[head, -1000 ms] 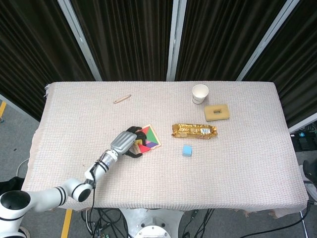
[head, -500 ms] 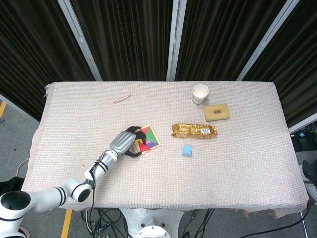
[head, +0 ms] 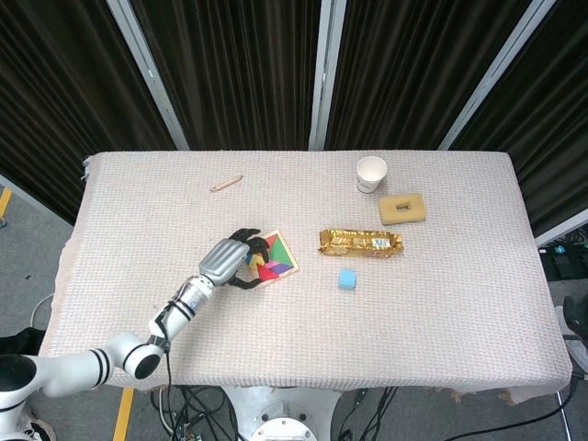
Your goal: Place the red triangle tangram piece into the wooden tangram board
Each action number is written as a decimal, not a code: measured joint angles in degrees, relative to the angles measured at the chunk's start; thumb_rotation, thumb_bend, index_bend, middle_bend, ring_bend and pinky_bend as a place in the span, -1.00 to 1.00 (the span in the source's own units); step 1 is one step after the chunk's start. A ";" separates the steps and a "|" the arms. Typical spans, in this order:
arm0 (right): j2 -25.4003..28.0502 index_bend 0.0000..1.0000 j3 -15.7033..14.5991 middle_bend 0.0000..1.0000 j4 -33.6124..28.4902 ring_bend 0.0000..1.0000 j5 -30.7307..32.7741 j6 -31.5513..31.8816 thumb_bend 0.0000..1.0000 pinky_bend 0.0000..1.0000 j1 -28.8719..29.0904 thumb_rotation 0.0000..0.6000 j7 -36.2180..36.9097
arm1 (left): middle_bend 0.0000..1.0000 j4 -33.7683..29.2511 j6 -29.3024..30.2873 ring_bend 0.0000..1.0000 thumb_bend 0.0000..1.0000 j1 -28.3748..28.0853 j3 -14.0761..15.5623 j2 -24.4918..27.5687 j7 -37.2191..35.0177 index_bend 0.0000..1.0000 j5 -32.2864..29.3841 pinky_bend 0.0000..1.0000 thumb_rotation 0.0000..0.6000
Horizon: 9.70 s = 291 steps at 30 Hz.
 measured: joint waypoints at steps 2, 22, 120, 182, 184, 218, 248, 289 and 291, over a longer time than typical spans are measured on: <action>0.02 -1.00 0.05 -1.00 -0.02 -1.00 0.02 0.14 -0.31 -1.00 -0.07 1.00 0.14 | -0.52 -1.75 0.61 -0.87 -0.51 0.34 -0.06 0.97 0.48 -0.19 0.03 -0.80 1.00; -0.43 -1.00 0.00 -1.00 0.82 -1.00 0.32 -0.25 -0.31 -1.00 -0.07 1.00 0.83 | -0.62 -3.88 2.06 -1.00 -0.48 2.76 4.73 2.20 1.73 -0.50 3.85 -0.81 1.00; -1.41 -1.00 0.27 -1.00 1.89 -1.00 1.51 -0.58 -0.30 -1.00 -0.36 1.00 1.10 | -0.84 3.99 1.56 -1.00 -0.48 0.47 6.38 -3.54 6.03 -0.25 7.02 -0.82 1.00; -1.72 -1.00 0.07 -1.00 2.15 -1.00 1.45 -1.03 -0.30 -1.00 -0.36 1.00 0.88 | -0.84 7.83 1.34 -1.00 -0.48 -0.02 4.23 -4.29 8.24 -0.21 4.04 -0.82 1.00; -1.74 -1.00 0.03 -1.00 2.19 -1.00 1.47 -1.10 -0.30 -1.00 -0.36 1.00 0.89 | -0.84 7.82 1.51 -1.00 -0.48 0.03 4.25 -4.28 7.99 -0.22 4.16 -0.82 1.00; -1.81 -1.00 0.00 -1.00 2.00 -1.00 1.45 -1.43 -0.30 -1.00 -0.13 1.00 0.54 | -0.84 6.31 1.68 -1.00 -0.48 -0.03 4.01 -3.30 6.92 -0.23 4.33 -0.82 1.00; -1.89 -1.00 -0.13 -1.00 2.29 -1.00 1.56 -1.64 -0.30 -1.00 -0.18 1.00 0.69 | -0.84 7.43 0.05 -1.00 -0.48 -0.58 4.03 -3.99 7.74 -0.09 3.36 -0.82 1.00; -2.34 -1.00 -0.09 -1.00 3.18 -1.00 1.80 -1.91 -0.30 -1.00 -0.19 1.00 1.69 | -1.00 1.57 -2.30 -1.00 -0.51 -1.50 5.28 -1.37 9.73 -0.62 4.10 -1.00 0.96; -2.40 -1.00 -0.12 -1.00 3.28 -1.00 1.84 -2.03 -0.30 -1.00 -0.17 1.00 1.74 | -1.00 1.50 -2.69 -1.00 -0.51 -1.61 5.05 -1.38 9.57 -0.62 3.58 -1.00 0.86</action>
